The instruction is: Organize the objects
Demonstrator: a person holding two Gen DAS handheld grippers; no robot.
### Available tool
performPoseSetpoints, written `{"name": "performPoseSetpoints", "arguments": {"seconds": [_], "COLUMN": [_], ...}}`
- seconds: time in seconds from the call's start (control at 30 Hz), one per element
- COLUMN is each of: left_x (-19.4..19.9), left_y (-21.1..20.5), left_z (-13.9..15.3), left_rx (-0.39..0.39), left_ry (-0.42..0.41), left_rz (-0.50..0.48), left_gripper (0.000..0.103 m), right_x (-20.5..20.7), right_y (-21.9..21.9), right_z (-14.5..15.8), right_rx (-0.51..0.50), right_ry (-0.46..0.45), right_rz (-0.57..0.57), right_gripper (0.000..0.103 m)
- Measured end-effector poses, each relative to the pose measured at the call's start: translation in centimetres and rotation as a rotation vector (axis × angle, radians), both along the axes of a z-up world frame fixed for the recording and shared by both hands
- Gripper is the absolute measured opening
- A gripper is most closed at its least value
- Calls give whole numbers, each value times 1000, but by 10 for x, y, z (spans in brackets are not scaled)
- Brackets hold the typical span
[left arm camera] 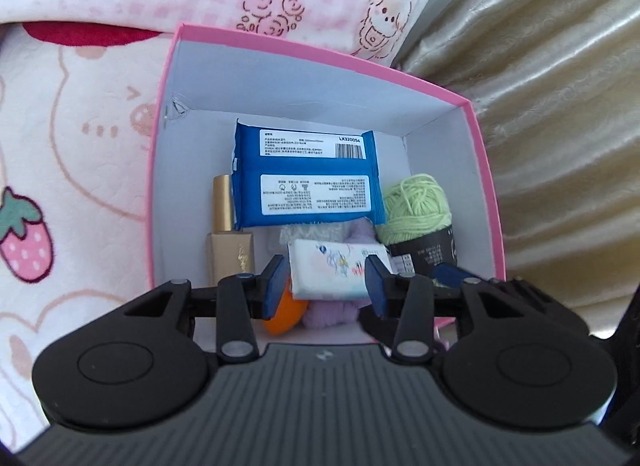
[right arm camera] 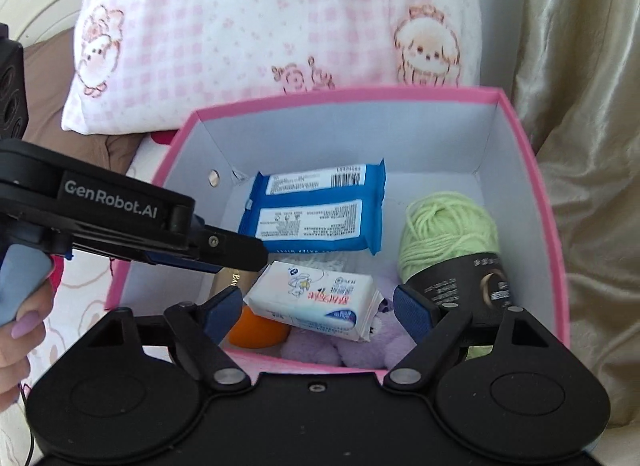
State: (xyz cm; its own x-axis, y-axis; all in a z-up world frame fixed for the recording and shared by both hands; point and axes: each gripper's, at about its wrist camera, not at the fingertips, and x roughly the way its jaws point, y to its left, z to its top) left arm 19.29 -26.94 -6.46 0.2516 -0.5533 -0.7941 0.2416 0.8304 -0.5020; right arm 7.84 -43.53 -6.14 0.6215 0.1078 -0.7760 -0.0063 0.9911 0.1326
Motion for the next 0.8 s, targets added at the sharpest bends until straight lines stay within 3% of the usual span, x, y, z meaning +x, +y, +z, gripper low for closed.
{"name": "performPoseSetpoints", "arguments": {"seconds": [0.4,0.63,0.8], "left_x": [-67,-101,-118], "left_y": [51,87,110], "left_z": [71,125,140], "left_rx": [176,197,215], "left_ry": [-95,-192,-198], "left_rz": [52,77,77], "left_gripper": [58,77,89], "right_x": [-63,-79,-93], "right_y": [33,48,62], "right_z": [66,96,116], "right_rx": [-80,-33,-18], "right_ry": [-92,-121,-112], "right_rz": [91,93,133], "right_gripper": [86,86,86]}}
